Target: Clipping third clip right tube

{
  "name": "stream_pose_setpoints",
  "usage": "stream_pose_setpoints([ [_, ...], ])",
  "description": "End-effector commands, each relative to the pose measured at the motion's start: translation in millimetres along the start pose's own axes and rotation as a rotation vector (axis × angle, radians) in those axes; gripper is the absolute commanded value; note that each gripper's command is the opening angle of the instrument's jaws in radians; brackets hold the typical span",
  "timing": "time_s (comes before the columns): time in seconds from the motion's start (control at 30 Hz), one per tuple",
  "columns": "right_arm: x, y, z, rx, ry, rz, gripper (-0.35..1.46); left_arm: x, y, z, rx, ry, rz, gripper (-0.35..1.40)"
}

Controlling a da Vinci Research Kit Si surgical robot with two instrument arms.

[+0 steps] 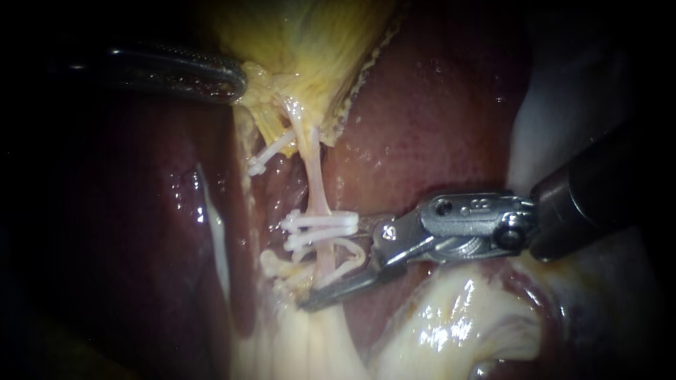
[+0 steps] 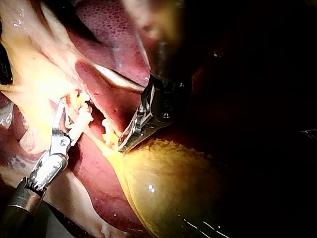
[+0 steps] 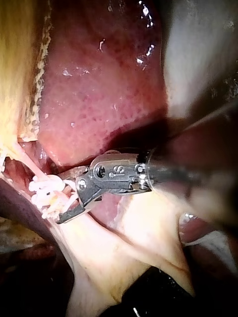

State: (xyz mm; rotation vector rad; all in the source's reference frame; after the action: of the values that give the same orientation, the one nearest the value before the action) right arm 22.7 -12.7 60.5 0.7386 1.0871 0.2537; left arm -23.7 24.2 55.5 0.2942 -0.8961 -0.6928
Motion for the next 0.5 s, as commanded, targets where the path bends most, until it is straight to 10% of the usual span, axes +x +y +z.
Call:
stream_pose_setpoints([
  [0.03, 0.0, 0.0, 0.0, 0.0, 0.0, 0.0, 0.48, 0.0, 0.0, 0.0, -0.002, 0.0, 0.001, -0.35],
  [0.5, 5.5, 2.8, -3.0, -0.018, 0.053, 0.032, 0.49, 0.2, 0.1, 0.0, -0.002, 0.0, 0.001, -0.35],
])
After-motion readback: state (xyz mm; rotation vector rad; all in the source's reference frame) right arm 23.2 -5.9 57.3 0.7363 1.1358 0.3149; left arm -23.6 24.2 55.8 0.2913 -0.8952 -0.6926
